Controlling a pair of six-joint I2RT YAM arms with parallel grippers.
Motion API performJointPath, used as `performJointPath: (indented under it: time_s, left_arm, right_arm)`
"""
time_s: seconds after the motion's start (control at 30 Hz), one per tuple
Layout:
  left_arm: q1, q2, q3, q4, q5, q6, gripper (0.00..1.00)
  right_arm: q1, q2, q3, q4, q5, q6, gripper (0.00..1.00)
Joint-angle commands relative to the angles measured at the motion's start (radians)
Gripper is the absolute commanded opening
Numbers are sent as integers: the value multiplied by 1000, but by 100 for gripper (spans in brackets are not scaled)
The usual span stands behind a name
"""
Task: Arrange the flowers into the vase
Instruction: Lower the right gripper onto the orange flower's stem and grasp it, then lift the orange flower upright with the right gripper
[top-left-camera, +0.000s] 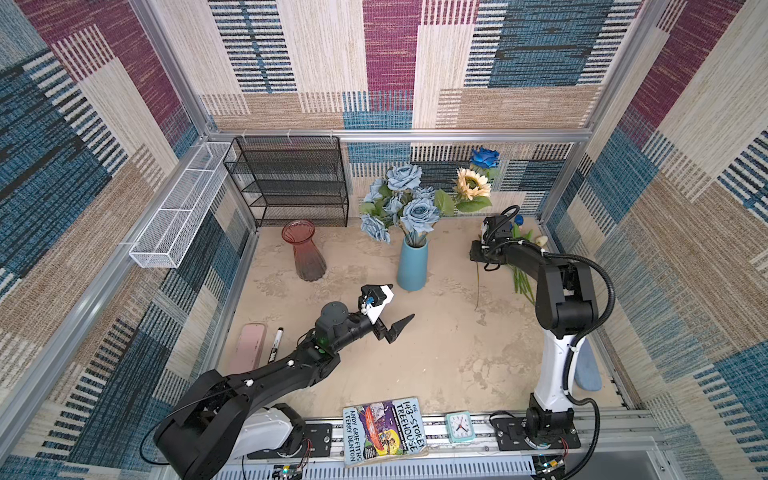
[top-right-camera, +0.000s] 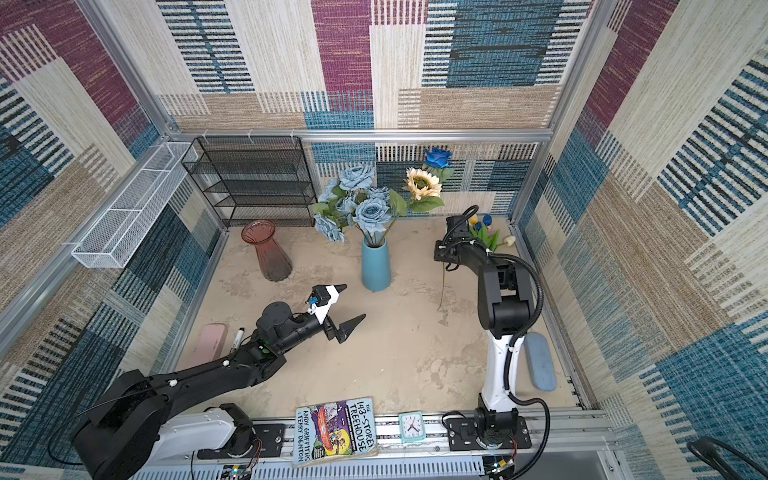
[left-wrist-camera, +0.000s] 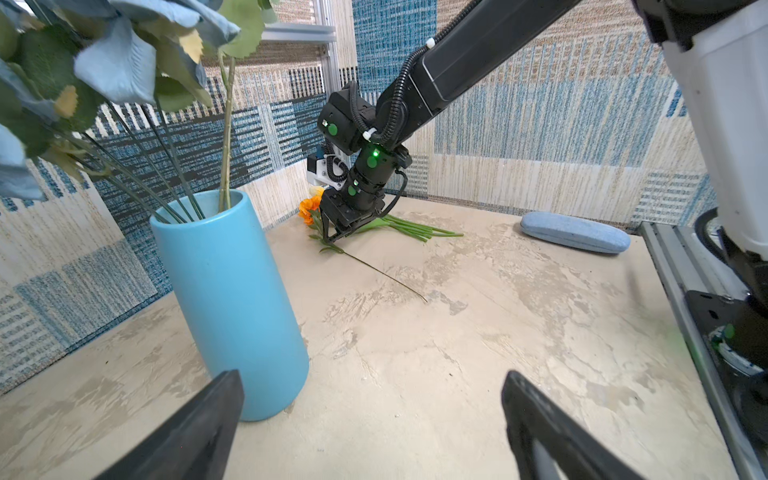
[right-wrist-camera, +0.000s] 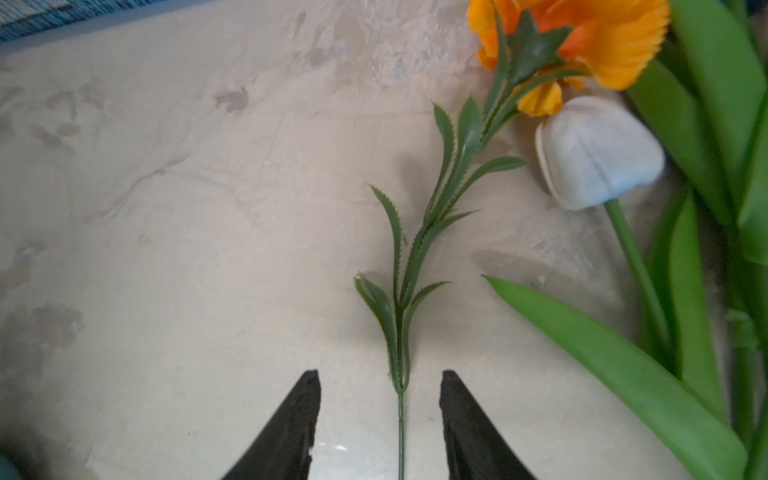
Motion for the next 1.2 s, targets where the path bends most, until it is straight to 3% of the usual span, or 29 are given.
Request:
performJointPath:
  time_s: [0.0, 0.13, 0.27, 0.37, 0.63, 1.0, 1.17]
  left_arm:
    - [-1, 15, 17, 62, 11, 19, 100]
    - [-1, 23, 20, 71, 11, 22, 100]
    - [-1, 15, 18, 66, 13, 27, 100]
    - [0, 1, 13, 58, 8, 30, 100]
    - [-1, -41, -1, 41, -7, 33, 100]
    - [-1, -61, -2, 35, -13, 36, 100]
    - [-1, -60, -6, 51, -17, 31, 100]
  right_arm:
    - [10, 40, 51, -70, 24, -20, 47]
    - [20, 95, 105, -101, 77, -19, 44]
    - [26, 130, 125, -109, 97, -18, 30]
    - [27, 132, 112, -85, 62, -13, 18]
    - [30, 63, 9, 29, -18, -14, 3]
    - [30, -264, -321, 282, -211, 47, 0]
    - [31, -358, -406, 308, -203, 45, 0]
